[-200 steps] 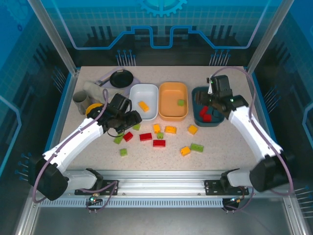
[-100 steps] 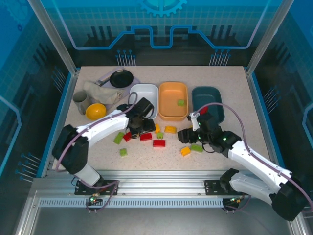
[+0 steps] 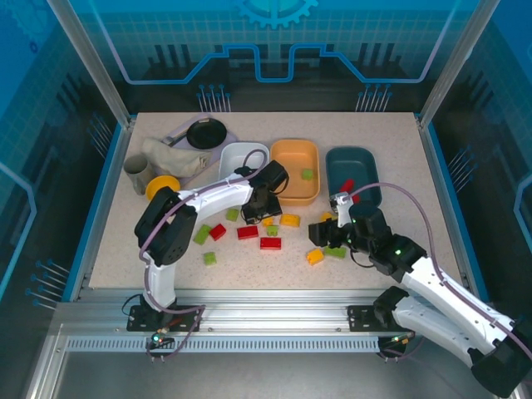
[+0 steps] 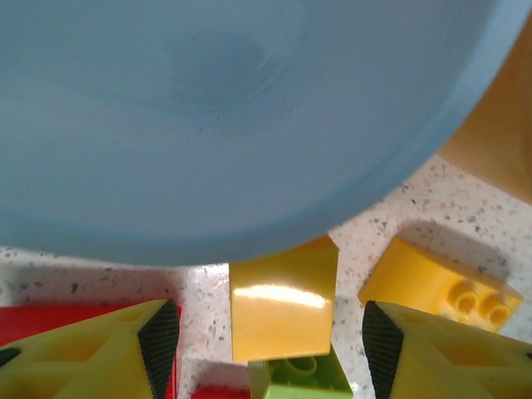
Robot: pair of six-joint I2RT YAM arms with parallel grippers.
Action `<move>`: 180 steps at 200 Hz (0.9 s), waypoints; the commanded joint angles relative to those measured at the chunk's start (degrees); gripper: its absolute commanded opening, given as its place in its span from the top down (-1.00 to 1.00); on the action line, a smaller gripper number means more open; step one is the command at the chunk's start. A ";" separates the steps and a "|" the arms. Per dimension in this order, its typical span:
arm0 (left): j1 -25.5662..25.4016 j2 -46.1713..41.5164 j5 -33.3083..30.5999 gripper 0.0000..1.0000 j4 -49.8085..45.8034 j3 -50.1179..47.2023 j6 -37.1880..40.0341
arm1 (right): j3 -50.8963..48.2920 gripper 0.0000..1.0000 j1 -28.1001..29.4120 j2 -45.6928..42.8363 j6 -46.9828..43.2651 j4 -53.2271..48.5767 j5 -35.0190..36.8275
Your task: Sort the legos into containers by color
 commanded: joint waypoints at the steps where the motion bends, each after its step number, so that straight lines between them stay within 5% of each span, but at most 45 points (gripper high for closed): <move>1: -0.78 2.45 -1.81 -0.20 -1.87 2.01 0.23 | -0.86 -0.37 0.49 -1.16 0.66 -1.46 1.15; 59: -1.84 3.69 -4.77 0.35 -1.83 2.07 0.86 | 0.17 -0.36 0.22 0.12 0.51 -1.20 1.06; 121: -2.06 -11.31 -9.23 0.44 -9.28 3.95 0.78 | 2.39 -0.35 0.08 0.81 0.05 -1.04 2.47; 180: 10.97 -4.69 -5.04 0.42 -10.33 14.44 8.75 | 5.13 -0.36 0.05 7.41 0.89 2.95 1.68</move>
